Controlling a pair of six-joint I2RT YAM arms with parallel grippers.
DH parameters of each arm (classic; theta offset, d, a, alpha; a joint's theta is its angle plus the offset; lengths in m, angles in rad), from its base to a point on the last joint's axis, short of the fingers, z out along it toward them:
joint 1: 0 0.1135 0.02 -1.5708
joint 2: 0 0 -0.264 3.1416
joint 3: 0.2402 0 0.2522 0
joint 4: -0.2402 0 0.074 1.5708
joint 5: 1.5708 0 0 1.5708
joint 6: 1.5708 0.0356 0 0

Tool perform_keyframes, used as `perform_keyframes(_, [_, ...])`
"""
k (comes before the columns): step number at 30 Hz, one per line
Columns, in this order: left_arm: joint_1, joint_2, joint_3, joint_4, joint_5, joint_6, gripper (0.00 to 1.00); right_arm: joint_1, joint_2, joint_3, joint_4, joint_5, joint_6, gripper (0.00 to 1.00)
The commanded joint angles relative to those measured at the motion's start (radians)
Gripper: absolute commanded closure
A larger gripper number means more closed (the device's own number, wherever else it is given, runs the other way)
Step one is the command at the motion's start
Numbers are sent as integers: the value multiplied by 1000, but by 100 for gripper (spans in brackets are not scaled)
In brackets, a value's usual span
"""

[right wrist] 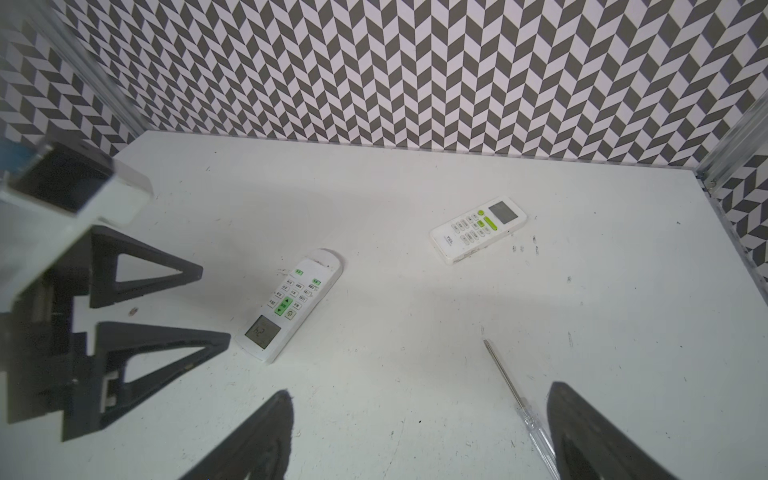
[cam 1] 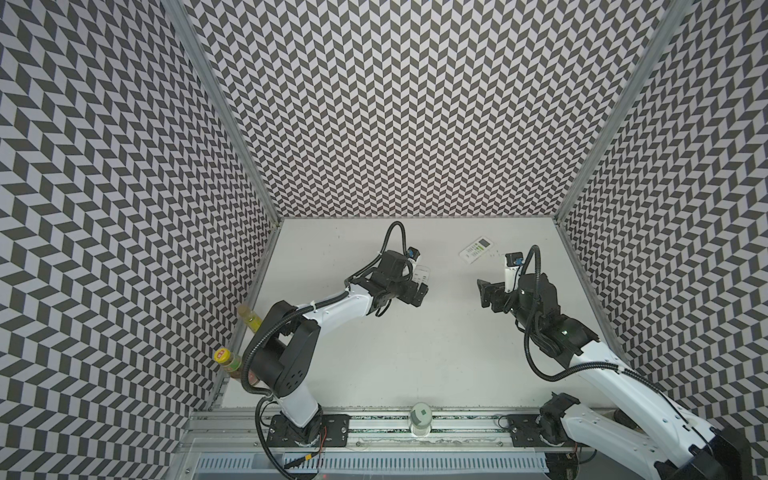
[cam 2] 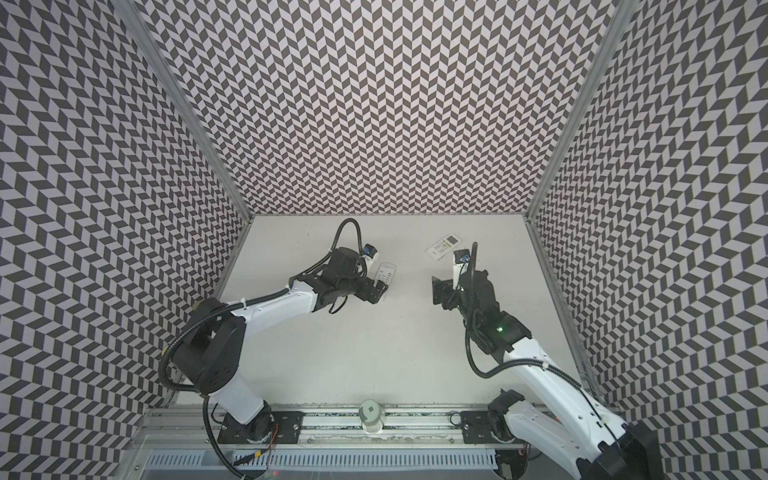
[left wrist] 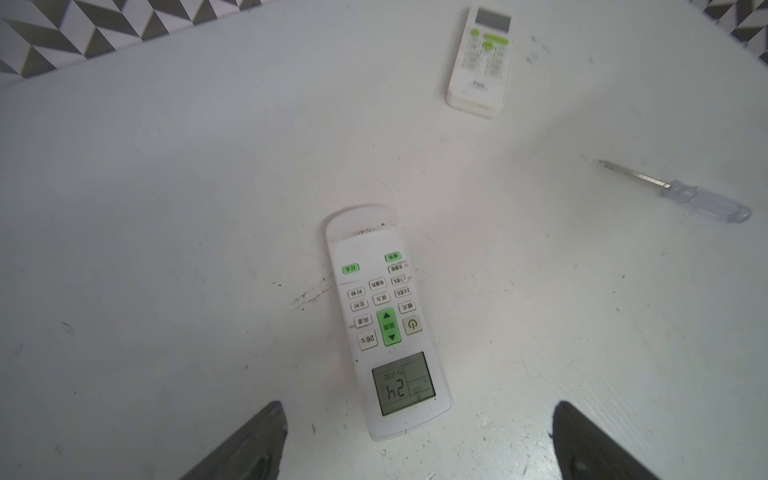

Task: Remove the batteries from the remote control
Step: 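Grasp the remote's bottom end with the left gripper while the right gripper withdraws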

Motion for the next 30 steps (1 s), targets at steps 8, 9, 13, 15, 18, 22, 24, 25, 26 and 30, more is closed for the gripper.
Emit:
perform_keyframes(8, [-39, 181, 128, -92, -122, -41, 12, -4, -16, 3, 40, 51, -7, 6])
perform_keyframes(9, [-39, 193, 135, -96, -121, -45, 13, -3, -16, 5, 39, 54, -8, 6])
perform_keyframes(13, [-37, 231, 153, -102, -137, -46, 14, -4, -14, 5, 35, 60, -6, 6])
perform_keyframes(15, [-34, 242, 155, -103, -136, -46, 14, -3, -15, 4, 38, 55, -4, 6])
perform_keyframes(18, [-32, 260, 166, -107, -132, -52, 14, -3, -14, 3, 37, 51, -3, 6])
perform_keyframes(22, [-27, 282, 178, -110, -137, -57, 15, -2, -18, 1, 40, 49, -3, 6])
perform_keyframes(24, [-25, 291, 178, -109, -141, -55, 16, -2, -19, 2, 39, 50, -4, 6])
perform_keyframes(25, [-24, 294, 176, -107, -144, -55, 19, -3, -19, 2, 39, 49, -4, 6])
perform_keyframes(26, [-22, 298, 174, -105, -146, -55, 21, -3, -20, 1, 40, 46, -3, 6])
perform_keyframes(30, [-22, 298, 163, -93, -164, -45, 25, -2, -20, -6, 52, 31, 2, 6])
